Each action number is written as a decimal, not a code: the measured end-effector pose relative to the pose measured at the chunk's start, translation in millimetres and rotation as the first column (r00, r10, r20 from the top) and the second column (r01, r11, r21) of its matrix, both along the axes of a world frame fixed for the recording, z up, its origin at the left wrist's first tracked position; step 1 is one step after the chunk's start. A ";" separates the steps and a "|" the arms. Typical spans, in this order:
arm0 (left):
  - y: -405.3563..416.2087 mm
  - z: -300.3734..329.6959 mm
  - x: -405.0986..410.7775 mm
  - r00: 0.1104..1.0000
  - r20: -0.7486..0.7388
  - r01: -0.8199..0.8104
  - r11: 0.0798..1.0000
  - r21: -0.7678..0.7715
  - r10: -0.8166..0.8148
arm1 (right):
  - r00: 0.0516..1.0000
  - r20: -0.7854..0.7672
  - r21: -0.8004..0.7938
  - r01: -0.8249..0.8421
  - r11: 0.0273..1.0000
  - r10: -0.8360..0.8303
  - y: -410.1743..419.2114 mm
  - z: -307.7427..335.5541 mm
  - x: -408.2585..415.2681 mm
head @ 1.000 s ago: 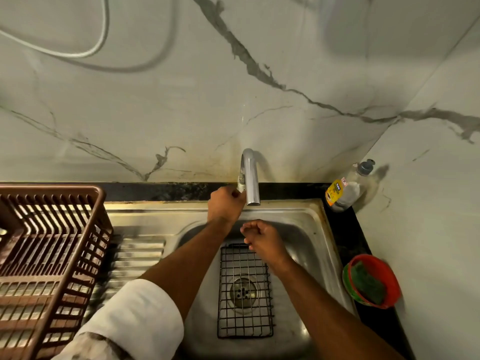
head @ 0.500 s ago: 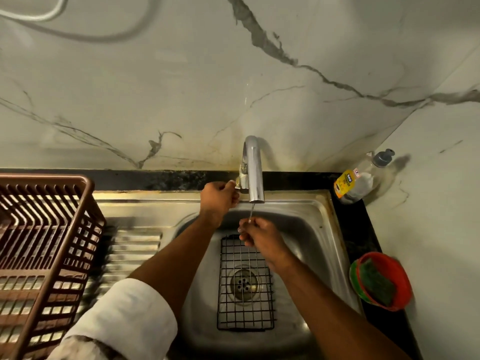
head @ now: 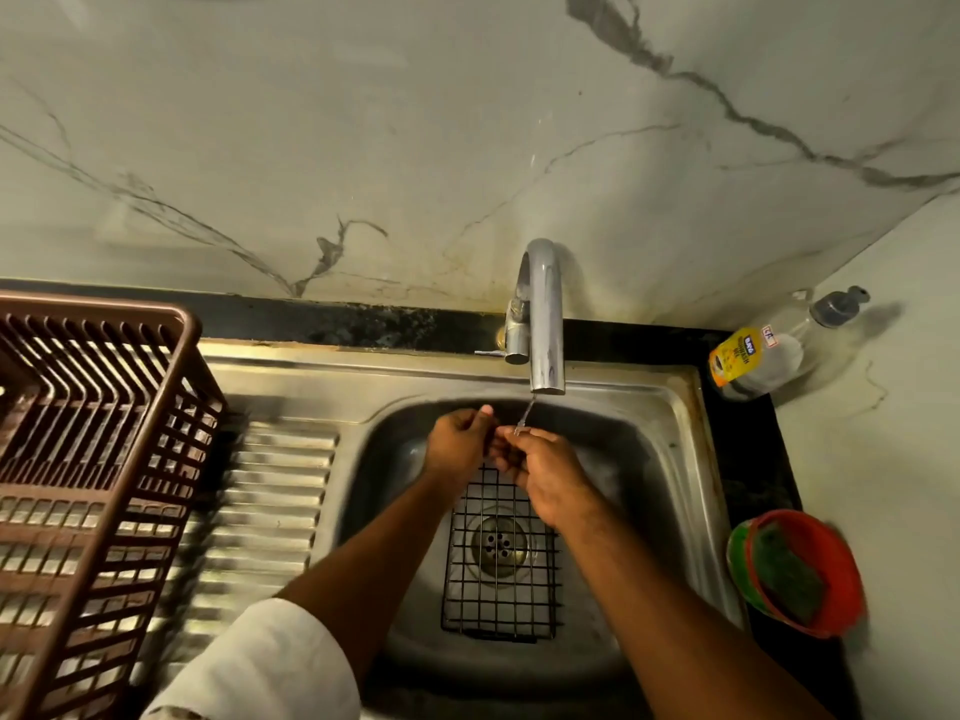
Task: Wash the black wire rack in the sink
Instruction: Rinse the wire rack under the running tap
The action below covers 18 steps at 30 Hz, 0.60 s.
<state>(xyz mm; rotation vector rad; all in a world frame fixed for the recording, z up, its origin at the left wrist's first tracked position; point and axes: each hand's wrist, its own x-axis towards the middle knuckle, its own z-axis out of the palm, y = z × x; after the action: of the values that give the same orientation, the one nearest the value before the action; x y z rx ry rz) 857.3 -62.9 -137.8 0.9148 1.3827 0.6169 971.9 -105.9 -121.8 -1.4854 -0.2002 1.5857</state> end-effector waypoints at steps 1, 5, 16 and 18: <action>-5.4 -4.7 1.3 1.000 0.010 0.028 0.999 -0.037 -0.028 | 1.000 -0.012 -0.010 0.012 1.000 -0.012 -0.2 -2.4 2.0; -18.2 -18.0 6.4 0.996 0.088 0.028 0.985 -0.170 -0.014 | 1.000 0.016 -0.050 0.027 0.998 -0.026 -1.8 -14.1 10.4; -11.9 -21.5 12.2 0.966 -0.119 0.227 0.973 -0.043 -0.231 | 0.621 0.742 -0.333 0.016 0.943 0.252 -36.9 -67.0 21.5; -10.9 -22.6 10.7 0.907 -0.296 0.321 0.947 0.020 -0.301 | 0.702 0.662 -0.342 -0.027 0.939 0.262 -38.8 -73.5 21.6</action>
<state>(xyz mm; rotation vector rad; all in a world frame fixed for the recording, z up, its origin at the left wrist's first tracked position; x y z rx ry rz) 868.0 -73.7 -160.4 1.2912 1.4369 0.2932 993.5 -144.7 -195.3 -2.3424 -0.5359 1.1130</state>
